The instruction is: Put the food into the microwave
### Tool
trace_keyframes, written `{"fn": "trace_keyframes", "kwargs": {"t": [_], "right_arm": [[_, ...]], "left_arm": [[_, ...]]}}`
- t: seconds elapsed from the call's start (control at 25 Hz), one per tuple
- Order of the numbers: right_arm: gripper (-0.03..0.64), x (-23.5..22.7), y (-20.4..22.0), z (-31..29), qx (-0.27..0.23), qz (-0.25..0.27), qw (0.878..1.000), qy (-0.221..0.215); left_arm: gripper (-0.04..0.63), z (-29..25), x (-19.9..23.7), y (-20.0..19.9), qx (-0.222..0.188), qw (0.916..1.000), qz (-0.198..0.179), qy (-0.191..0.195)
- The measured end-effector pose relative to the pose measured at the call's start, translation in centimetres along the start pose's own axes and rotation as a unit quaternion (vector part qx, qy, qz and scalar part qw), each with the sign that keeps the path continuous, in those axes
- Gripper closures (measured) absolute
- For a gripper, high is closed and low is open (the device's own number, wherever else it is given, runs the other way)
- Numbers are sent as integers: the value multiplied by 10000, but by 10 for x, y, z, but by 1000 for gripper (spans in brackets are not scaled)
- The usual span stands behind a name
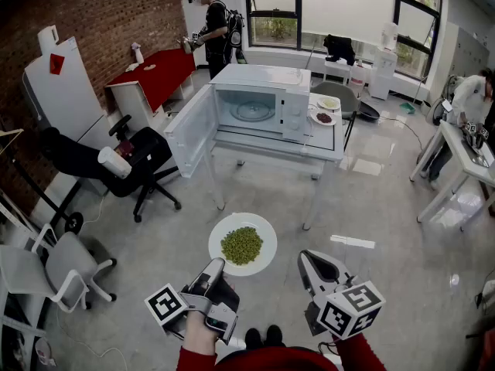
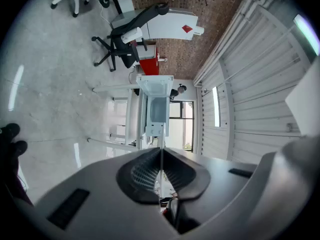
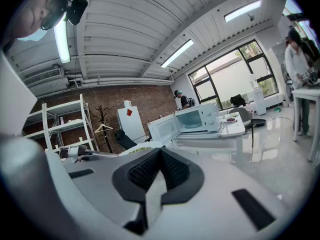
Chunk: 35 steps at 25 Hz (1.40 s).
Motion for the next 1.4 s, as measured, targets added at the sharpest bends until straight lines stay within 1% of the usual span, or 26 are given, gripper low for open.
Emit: {"fn": "trace_keyframes", "kwargs": {"t": [0.44,0.6,0.76,1.12,1.28,1.4], "right_arm": [[603,-8,1,-1,77,-12,10000,-63],[603,-15,-1,-2,33,-117,9998,-181],[603,-23,-8,-3,4,-16,9997,-260],[602,-44,-29,-3,-120,72,9999,-63],[603,-47,-41,-13,-181,124,9997,-101],[603,-53,-52,-27,-206,203,9995,-85]], "left_arm": [[572,-9,3,4,12,10000,69,-20],[571,-16,3,2,-45,9999,125,-29],[571,-28,-3,-8,-174,9998,-16,-47],[571,-56,-21,-27,-470,9986,-203,111],[572,-70,-27,-38,-496,9983,-276,127],[572,-86,-28,-48,-477,9984,-263,141]]}}
Point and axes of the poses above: the fingertips, and each gripper's own axes: z backward along the fingers, x to its left, y out of its underside, the point moved 8 cm from there along z, backward along the fingers, and after that the axes turned 10 degrees about x, right-handed, at the moved point
